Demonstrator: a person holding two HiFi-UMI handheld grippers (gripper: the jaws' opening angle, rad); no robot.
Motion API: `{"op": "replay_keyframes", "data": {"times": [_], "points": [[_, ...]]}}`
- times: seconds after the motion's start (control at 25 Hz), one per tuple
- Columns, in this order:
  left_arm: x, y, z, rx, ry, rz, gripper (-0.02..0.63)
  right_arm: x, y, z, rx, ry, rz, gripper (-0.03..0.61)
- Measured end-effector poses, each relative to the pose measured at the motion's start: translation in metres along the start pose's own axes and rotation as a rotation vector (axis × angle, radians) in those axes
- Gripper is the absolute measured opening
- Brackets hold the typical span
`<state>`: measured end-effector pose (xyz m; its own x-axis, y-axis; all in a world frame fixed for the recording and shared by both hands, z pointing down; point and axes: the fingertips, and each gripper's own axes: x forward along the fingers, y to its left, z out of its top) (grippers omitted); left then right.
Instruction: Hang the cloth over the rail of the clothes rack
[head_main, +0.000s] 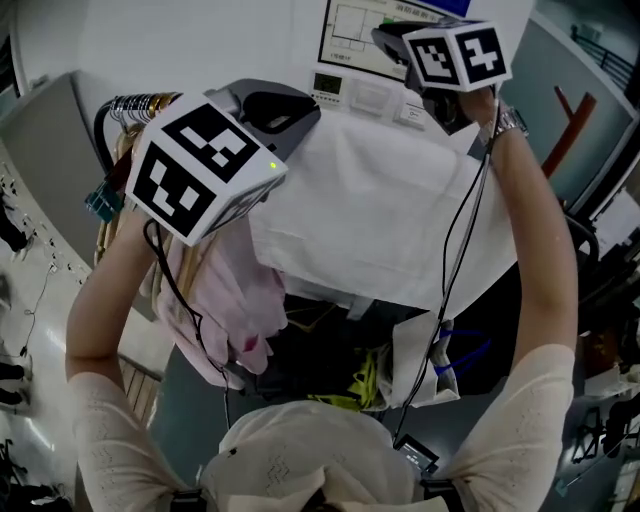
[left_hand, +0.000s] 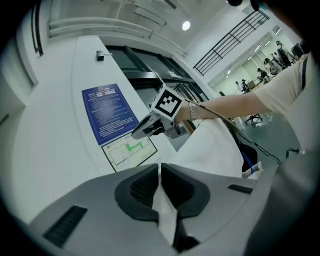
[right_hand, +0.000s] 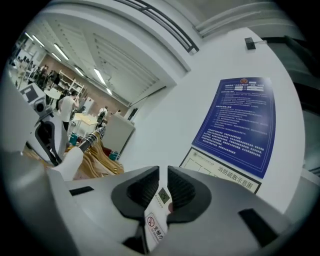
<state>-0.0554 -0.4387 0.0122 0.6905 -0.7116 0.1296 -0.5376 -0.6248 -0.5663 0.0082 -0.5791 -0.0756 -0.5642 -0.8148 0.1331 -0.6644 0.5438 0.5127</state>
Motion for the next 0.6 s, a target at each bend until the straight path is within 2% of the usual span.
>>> {"op": "replay_keyframes", "data": {"times": [0.24,0.44,0.6], "points": [[0.001,0.0,-0.001,-0.023,-0.012,0.011,0.025,-0.04,0.009,0.029,0.021,-0.106,-0.021,0.04],[-0.005,0.005,-0.002,0.003,-0.031,0.089,0.025,-0.102,0.051,0.044,0.062,-0.203,0.021,0.04],[-0.02,0.015,-0.009,-0.055,-0.077,0.18,0.025,-0.169,0.063,0.02,0.103,-0.229,-0.091,0.046]]}}
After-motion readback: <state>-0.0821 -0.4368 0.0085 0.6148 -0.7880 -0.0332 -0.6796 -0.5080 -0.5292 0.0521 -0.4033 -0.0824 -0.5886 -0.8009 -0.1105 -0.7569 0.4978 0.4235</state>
